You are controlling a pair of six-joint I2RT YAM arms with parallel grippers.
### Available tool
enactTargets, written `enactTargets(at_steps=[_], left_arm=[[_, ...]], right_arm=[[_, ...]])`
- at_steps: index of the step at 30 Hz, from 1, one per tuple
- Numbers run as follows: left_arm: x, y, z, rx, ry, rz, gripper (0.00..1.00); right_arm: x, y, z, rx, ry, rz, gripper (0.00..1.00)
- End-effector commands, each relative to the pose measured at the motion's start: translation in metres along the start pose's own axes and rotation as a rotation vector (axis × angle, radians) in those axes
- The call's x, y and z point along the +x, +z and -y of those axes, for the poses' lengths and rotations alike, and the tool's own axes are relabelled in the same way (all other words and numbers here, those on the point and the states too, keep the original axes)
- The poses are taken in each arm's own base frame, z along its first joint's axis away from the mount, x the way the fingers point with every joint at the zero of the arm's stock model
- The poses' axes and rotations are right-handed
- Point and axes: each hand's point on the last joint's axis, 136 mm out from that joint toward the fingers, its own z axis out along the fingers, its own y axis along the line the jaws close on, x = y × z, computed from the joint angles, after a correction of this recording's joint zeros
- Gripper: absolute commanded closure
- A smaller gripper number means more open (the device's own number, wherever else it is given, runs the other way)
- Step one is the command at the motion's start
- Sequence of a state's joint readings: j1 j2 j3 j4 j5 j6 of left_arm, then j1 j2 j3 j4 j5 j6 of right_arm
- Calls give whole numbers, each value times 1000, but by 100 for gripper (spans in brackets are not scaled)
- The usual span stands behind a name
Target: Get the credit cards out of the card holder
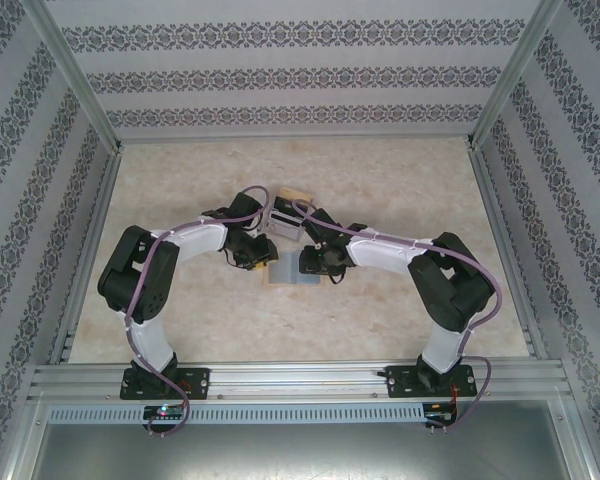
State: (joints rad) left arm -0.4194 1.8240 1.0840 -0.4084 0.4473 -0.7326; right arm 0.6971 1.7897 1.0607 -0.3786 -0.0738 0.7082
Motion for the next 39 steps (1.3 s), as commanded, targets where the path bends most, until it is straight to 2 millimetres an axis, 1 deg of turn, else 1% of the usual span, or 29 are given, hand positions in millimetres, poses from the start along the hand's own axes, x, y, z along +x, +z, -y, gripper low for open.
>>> enactTargets(at_steps=[1,3,5,11,14,19,24,31,36,39], left_arm=[[-1,2,7,2,28,3,69],[0,2,5,-2,29,-1,72],[1,3,3,-5,29,-3,75],[4,6,1,-3,27,-11,83],[5,6,-1,-6,25,-12,83],[7,9,-4,-14,26,-19,82],[8,12,-7,-22,20,-27,83],[9,12,-8,-26,21,-28,84],[9,12,-8,-27,23,-30,85],[8,10,-7,-27,28,-26,85]], right_arm=[[2,4,0,41,-25,-7,52],[3,6,-1,38,-27,-13,54],[3,8,-8,3,-31,-19,57],[2,9,-31,-120,-47,-30,72],[0,8,-37,-145,-54,-20,77],[-3,5,-46,-193,-61,-12,81],[-2,7,-52,-227,-60,-22,84],[-6,4,-71,-357,-55,-18,94],[-11,-2,-75,-402,-47,1,96],[-12,-5,-72,-393,-44,11,96]])
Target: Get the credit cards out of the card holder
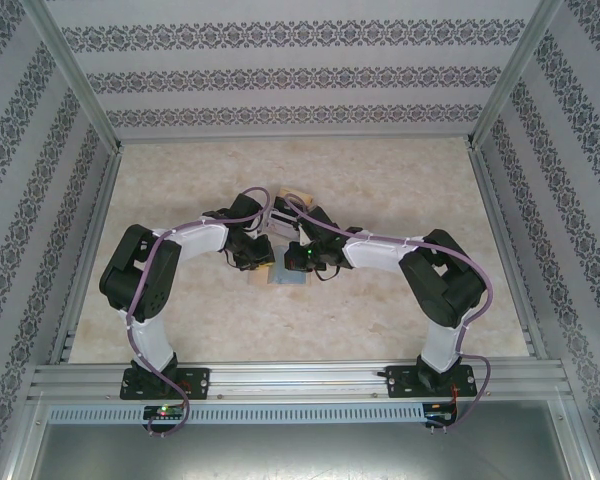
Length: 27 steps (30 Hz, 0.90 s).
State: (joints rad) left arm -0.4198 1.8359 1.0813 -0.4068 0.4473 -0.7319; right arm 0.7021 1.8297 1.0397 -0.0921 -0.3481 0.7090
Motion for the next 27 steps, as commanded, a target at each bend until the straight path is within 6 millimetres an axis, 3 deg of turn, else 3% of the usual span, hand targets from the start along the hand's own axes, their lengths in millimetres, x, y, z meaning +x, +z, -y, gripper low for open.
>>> enactTargets(at_steps=[1,5,7,11,16,23,25,27], left_arm=[[6,5,-4,-24,31,-15,84],[1,-11,6,-18,44,16,75],[-4,-26,15,-5,60,46,64],[-14,-64,30,-13,86,127,45],[-27,-112,30,-76,110,253,27],[-56,-199,-14,-281,91,580,3],[-62,-223,-33,-362,89,695,0],[-66,-242,-52,-457,91,812,1]], right_arm=[[-7,-8,-3,-24,2,30,94],[-10,-25,4,44,-10,78,80],[-14,-40,5,73,-26,121,68],[-29,-79,-2,104,-78,232,54],[-60,-141,3,184,-123,403,40],[-99,-253,57,434,-113,749,11],[-102,-280,73,506,-99,820,2],[-102,-300,90,586,-84,877,2]])
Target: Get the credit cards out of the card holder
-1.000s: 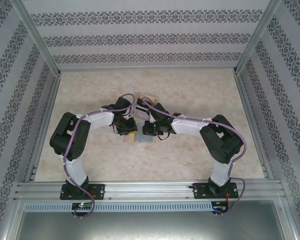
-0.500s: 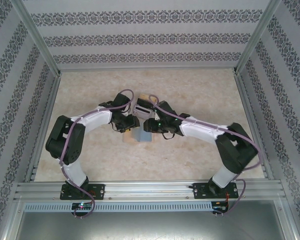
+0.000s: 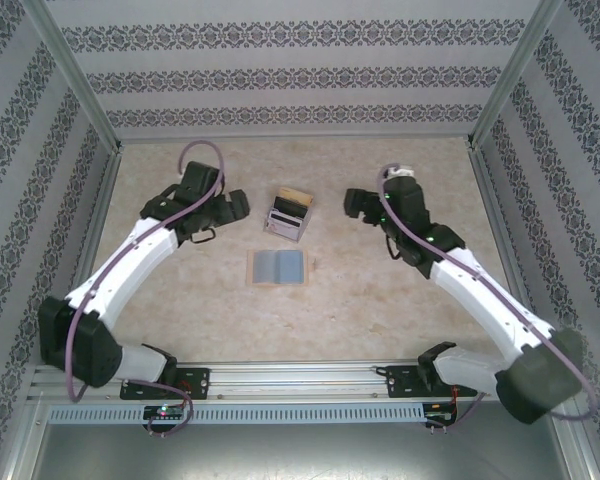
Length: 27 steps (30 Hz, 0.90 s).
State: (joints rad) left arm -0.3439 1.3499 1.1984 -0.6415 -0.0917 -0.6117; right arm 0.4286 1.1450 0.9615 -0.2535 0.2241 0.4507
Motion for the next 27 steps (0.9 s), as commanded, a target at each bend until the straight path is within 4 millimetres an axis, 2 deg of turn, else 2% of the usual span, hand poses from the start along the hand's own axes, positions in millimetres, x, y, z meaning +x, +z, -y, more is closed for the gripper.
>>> enactTargets(at_steps=[1,4,8,13,16,19,24,27], left_arm=[[-19,-18,-65,-280,61,205,1],[-24,-23,-93,-371,61,328,1],[-22,-20,-124,-495,94,426,1],[-16,-4,-150,-590,167,456,1],[-9,12,-158,-538,181,472,1],[-5,21,-156,-487,231,525,1],[0,45,-158,-382,256,478,1],[0,59,-146,-275,292,484,1]], right_arm=[[-12,-10,55,222,-74,97,2],[-11,-11,91,343,-79,142,2],[5,-5,133,454,-89,153,2],[27,3,168,548,-113,192,2],[46,15,177,561,-163,150,2],[59,27,180,551,-184,140,2],[63,46,172,467,-215,168,2],[60,58,163,409,-240,171,2]])
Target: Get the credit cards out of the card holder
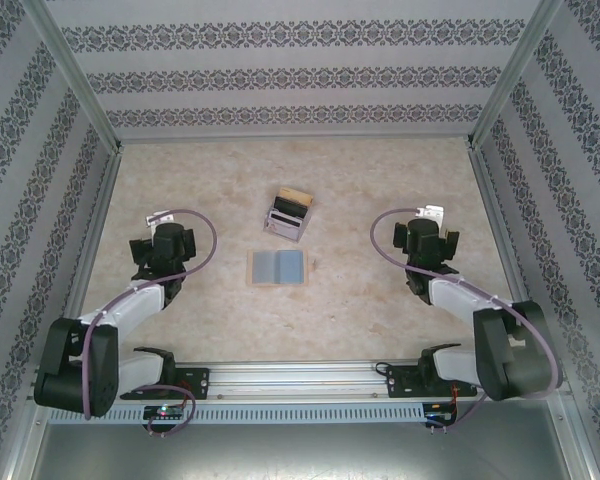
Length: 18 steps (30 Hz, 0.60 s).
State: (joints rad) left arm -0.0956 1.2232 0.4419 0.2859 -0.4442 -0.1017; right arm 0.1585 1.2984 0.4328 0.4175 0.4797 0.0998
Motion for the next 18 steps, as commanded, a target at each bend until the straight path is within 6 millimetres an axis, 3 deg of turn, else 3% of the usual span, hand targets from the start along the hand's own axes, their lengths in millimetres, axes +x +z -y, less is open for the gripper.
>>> enactTargets(at_steps=[1,11,18], left_arm=[[-22,6,27,172,9,119,1],[-26,7,46,335,-28,237,1],[-15,25,57,361,-20,201,1]], right_arm=[[-28,5,-16,-86,-3,113,2],[-30,12,-34,-218,-22,198,2],[-26,18,-30,-247,17,189,2]])
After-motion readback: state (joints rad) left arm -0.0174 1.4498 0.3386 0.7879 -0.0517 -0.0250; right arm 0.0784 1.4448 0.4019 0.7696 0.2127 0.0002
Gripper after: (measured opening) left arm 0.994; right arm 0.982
